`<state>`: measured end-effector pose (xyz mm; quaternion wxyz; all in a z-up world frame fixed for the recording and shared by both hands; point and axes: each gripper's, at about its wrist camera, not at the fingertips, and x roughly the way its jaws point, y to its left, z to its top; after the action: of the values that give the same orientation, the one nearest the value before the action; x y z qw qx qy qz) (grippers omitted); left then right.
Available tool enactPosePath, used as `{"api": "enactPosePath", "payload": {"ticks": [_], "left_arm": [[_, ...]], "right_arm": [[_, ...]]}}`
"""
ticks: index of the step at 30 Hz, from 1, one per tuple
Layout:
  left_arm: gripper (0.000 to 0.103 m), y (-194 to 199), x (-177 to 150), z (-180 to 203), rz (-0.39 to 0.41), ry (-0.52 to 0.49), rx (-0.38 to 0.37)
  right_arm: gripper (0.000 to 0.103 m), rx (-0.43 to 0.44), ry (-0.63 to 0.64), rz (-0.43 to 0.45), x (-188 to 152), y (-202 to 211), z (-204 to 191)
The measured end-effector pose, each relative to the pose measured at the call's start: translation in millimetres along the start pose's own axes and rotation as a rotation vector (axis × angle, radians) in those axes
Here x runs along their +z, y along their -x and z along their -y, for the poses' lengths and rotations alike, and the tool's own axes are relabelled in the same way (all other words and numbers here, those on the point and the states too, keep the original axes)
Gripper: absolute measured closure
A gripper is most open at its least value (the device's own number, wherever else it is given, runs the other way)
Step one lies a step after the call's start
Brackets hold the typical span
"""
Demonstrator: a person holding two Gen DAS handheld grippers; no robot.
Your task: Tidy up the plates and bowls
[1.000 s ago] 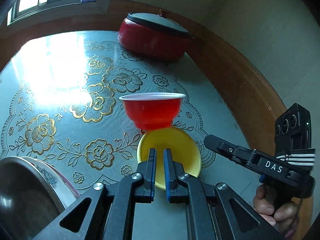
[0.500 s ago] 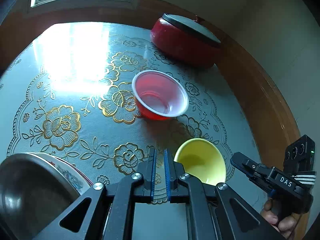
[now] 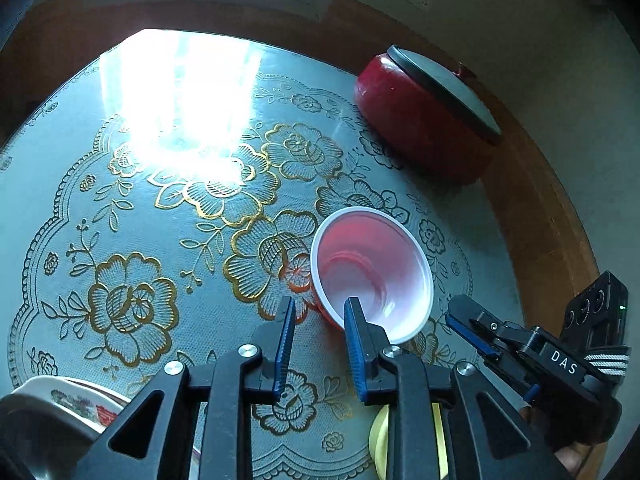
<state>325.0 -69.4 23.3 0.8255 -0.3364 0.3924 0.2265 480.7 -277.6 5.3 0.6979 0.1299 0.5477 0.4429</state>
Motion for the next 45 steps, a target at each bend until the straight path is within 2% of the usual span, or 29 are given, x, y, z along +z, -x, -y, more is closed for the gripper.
{"api": "enactPosePath", "payload": {"ticks": [7, 8, 9, 10, 11, 14, 22, 30, 35, 45], "left_arm": [[0.078, -33.9, 16.5, -0.5, -0.037, 0.019, 0.016], [0.08, -38.6, 17.6, -0.2, -0.046, 0.016, 0.015], [0.08, -42.6, 17.9, 0.1, -0.056, 0.008, 0.016], [0.089, -44.5, 17.0, 1.4, -0.059, -0.002, 0.014], [0.093, -45.3, 15.4, 5.3, -0.06, -0.017, 0.012], [0.094, -39.3, 10.8, 12.8, -0.025, -0.077, 0.035], [0.094, 1.2, -4.7, 25.7, -0.012, -0.132, -0.046], [0.094, 34.4, -36.3, 42.5, -0.051, -0.179, -0.143], [0.094, 37.9, -60.5, 51.4, -0.088, -0.214, -0.154], [0.094, 19.3, -91.0, 54.6, -0.17, -0.228, -0.138]], "right_arm": [[0.079, -0.056, -0.011, -0.008, 16.8, -24.1, 7.2], [0.081, -0.063, -0.011, -0.009, 17.5, -26.1, 8.7], [0.088, -0.07, -0.007, -0.013, 18.2, -28.5, 10.0], [0.093, -0.076, 0.003, -0.022, 18.0, -31.3, 9.7], [0.095, -0.077, 0.011, -0.032, 16.6, -33.3, 9.3], [0.096, -0.097, 0.054, -0.018, 10.0, -30.7, 1.8], [0.096, -0.051, 0.063, 0.037, -6.5, 18.5, -6.3], [0.096, -0.054, 0.071, 0.068, -42.8, 77.5, -2.1], [0.096, -0.087, 0.067, 0.063, -67.6, 96.3, 5.2], [0.094, -0.154, 0.002, 0.011, -94.7, 93.2, 33.6]]}}
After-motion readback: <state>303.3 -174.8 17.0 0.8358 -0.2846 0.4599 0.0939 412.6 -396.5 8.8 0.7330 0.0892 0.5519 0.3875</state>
